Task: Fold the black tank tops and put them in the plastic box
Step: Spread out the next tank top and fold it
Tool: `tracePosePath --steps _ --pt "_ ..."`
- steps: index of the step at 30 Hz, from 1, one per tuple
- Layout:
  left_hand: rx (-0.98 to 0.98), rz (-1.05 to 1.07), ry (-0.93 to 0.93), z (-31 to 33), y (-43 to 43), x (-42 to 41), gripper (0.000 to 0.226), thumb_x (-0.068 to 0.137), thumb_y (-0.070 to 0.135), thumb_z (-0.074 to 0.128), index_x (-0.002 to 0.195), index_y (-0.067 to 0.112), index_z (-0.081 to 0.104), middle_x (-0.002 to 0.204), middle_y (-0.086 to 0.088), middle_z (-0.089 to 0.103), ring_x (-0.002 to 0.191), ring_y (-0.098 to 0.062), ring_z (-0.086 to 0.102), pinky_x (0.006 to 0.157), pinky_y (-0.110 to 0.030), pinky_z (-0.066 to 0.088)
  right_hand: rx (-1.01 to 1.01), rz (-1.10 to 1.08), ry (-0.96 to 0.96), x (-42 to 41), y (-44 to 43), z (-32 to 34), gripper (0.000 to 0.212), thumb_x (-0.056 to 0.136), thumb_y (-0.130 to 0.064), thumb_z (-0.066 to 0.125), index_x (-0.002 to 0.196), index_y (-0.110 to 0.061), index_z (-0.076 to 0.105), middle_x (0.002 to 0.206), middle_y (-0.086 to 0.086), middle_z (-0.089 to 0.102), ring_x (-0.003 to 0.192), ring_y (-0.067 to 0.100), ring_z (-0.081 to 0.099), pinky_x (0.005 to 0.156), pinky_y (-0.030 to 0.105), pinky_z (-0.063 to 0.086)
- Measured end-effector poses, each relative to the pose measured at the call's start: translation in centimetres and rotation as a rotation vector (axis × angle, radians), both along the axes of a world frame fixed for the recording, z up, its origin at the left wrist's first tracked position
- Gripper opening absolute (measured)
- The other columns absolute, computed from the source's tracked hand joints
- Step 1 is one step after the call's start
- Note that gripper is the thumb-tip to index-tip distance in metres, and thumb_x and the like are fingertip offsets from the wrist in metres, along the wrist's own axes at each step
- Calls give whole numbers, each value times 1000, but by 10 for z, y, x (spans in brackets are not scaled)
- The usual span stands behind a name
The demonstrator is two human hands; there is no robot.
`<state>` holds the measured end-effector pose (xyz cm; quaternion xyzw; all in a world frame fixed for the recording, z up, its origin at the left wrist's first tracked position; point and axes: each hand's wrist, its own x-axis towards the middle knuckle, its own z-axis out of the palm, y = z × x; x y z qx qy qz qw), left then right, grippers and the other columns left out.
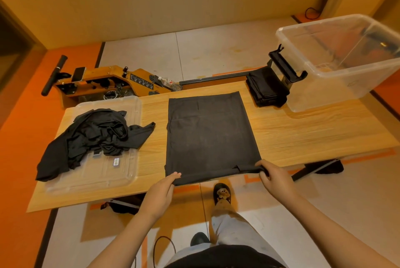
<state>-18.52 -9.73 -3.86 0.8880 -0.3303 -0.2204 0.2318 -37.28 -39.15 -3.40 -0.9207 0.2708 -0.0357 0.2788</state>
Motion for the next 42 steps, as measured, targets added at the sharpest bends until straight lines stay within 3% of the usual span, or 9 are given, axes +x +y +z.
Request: tracePosePath --steps 2,5,16,20,26,31,33,38,42 --pt "17 14 7 4 2 5 33 102 18 39 131 28 51 101 4 69 84 -6 62 73 -19 49 54 -48 -63 2 2 10 19 90 -7 57 100 -23 60 85 -9 61 74 3 56 61 12 37" --pt "-3 36 31 8 5 12 25 102 19 40 120 29 54 77 5 65 68 -8 60 62 -28 51 103 -76 -100 5 4 16 16 91 -9 58 96 -24 58 80 -10 60 70 -1 54 58 15 37" --pt "-153 145 152 23 -8 46 20 100 18 47 95 32 60 82 8 66 77 -6 61 66 -30 48 190 -90 -183 33 -10 17 7 95 -33 53 91 -28 56 74 -9 63 67 8 61 59 37 51" --pt "-250 234 213 40 -29 78 25 99 11 50 83 27 62 79 14 64 80 -1 59 60 -15 42 260 -133 -281 58 -25 28 58 82 -79 32 93 -28 57 75 -5 64 69 14 63 60 41 52" --pt "-322 349 275 65 -92 167 21 99 18 52 85 20 67 83 6 66 81 -6 60 63 -20 43 401 -219 -379 148 -65 54 13 98 -21 50 95 -16 62 84 -8 64 82 4 60 67 21 47" --pt "-196 406 432 33 -142 225 20 92 29 63 76 17 62 78 2 62 83 -19 60 68 -26 42 558 -402 -124 220 -113 8 8 95 -26 57 91 -19 57 85 2 60 83 24 63 71 41 54" --pt "-159 444 434 19 -148 229 22 88 24 69 70 19 56 70 6 55 75 -15 55 62 -23 37 484 -451 -48 229 -119 -8 16 92 -26 60 92 -10 59 80 2 57 74 19 58 64 34 48" --pt "-51 373 334 3 -146 238 34 79 28 78 107 16 63 99 5 65 92 -13 59 75 -27 43 265 -477 -1 237 -122 -17 15 94 -26 55 86 -14 58 72 -2 56 68 19 54 56 31 37" --pt "-13 329 217 -1 -149 236 14 88 29 68 95 21 59 86 9 60 82 -13 57 66 -26 41 212 -417 45 244 -129 -17 14 99 -23 46 92 -15 55 73 0 58 67 20 54 57 32 42"
